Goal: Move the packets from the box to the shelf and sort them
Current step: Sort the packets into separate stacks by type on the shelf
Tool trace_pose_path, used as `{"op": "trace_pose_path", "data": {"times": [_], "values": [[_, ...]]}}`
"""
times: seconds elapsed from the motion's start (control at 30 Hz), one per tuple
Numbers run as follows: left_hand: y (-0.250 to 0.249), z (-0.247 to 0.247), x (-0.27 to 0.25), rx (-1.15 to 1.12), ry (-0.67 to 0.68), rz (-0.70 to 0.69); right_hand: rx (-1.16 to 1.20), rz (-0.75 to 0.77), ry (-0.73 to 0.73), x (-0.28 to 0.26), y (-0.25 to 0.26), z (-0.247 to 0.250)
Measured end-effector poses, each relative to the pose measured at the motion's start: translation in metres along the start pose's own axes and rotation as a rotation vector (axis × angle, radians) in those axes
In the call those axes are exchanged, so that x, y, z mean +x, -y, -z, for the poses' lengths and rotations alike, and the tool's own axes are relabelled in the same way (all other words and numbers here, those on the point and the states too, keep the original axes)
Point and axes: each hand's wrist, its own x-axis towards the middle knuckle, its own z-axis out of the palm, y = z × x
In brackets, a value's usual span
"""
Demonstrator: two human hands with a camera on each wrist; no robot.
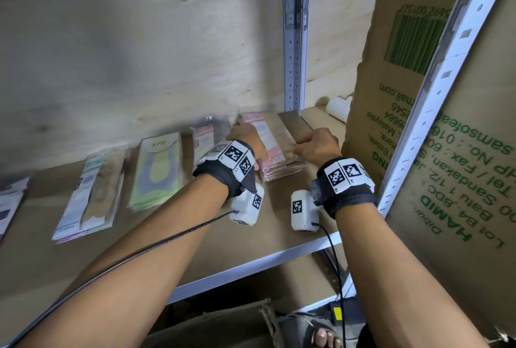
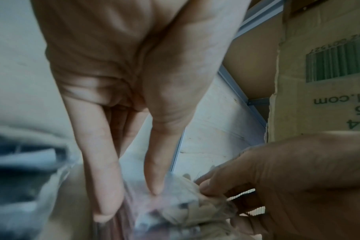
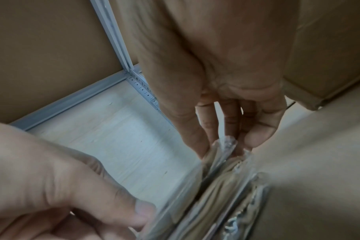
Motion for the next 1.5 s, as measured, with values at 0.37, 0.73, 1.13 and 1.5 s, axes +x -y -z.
{"op": "trace_pose_path", "data": {"times": [0.37, 0.73, 1.13, 1.5], "values": [[0.057, 0.096, -0.051, -0.361, -0.176, -0.113, 0.169, 0.236, -0.045, -0.023, 0.034, 0.01], [0.303, 0.144, -0.129, -0.762, -0.38, 0.101, 0.255, 0.388, 0.45, -0.132, 0.113, -0.093], [0.491, 0.186, -0.149, -0.495, -0.56, 0.423, 0.176, 0.297, 0.861, -0.201, 0.236, -0.322], [0.518, 0.175, -0.145, -0.62, -0.329, 0.498, 0.235, 0.131, 0.867, -0.226, 0.266, -0.411]]}}
